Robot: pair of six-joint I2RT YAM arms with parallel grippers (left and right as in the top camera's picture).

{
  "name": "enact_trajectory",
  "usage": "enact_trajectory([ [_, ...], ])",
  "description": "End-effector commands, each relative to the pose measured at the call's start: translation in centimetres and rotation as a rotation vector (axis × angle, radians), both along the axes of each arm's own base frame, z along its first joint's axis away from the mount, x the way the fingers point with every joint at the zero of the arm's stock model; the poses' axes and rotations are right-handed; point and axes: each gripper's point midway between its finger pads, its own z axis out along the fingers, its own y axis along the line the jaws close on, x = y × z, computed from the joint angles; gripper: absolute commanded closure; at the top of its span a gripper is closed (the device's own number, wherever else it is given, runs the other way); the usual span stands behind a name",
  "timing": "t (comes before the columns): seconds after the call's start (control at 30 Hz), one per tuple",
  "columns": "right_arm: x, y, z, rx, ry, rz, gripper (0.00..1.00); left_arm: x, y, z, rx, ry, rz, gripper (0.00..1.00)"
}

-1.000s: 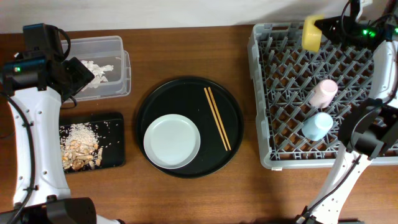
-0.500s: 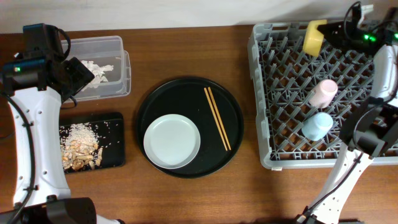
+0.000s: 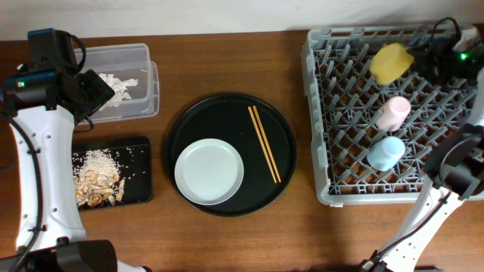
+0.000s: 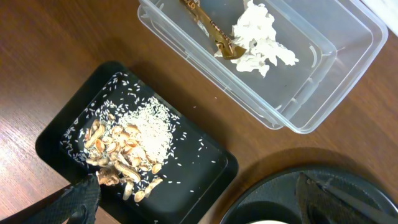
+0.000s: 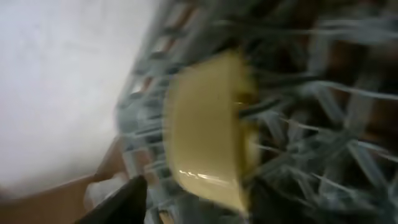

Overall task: Sort waste into correct bins and load items into the dishwasher rack
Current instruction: 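Carry the yellow bowl to the rack's far corner and place it inverted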

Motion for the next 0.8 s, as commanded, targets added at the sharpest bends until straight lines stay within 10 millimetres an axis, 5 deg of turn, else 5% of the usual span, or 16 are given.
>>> enact_trajectory([
  [0.0, -2.7, -4.8, 7.4, -0.305, -0.006, -0.159, 0.39, -0.2, 0.3, 0.8, 0.011, -0.022, 0.014, 0.01],
  [0.1, -3.1, -4.4, 9.8, -0.408, -0.049, -0.127, 0.34, -0.2, 0.3, 0.8, 0.011, -0.022, 0.015, 0.01],
  [0.2, -2.2, -2.5, 9.9, -0.46, -0.08, -0.039, 0.34, -0.2, 0.3, 0.8, 0.011, -0.022, 0.015, 0.01],
  [0.27, -1.4, -1.3, 8.7, -0.488, -0.05, -0.016, 0.4, -0.2, 0.3, 0.8, 0.011, -0.022, 0.015, 0.01],
  [0.5, 2.9, 3.8, 2.5, -0.564, 0.026, 0.083, 0.95, -0.2, 0.3, 0.8, 0.011, -0.022, 0.015, 0.01],
  [0.63, 3.8, 5.0, -0.5, -0.552, 0.056, 0.114, 0.96, -0.2, 0.3, 0.8, 0.011, -0.022, 0.015, 0.01],
  [0.77, 2.8, 3.3, -2.1, -0.623, 0.151, 0.081, 0.96, -0.2, 0.3, 0.8, 0.011, -0.022, 0.015, 0.01],
])
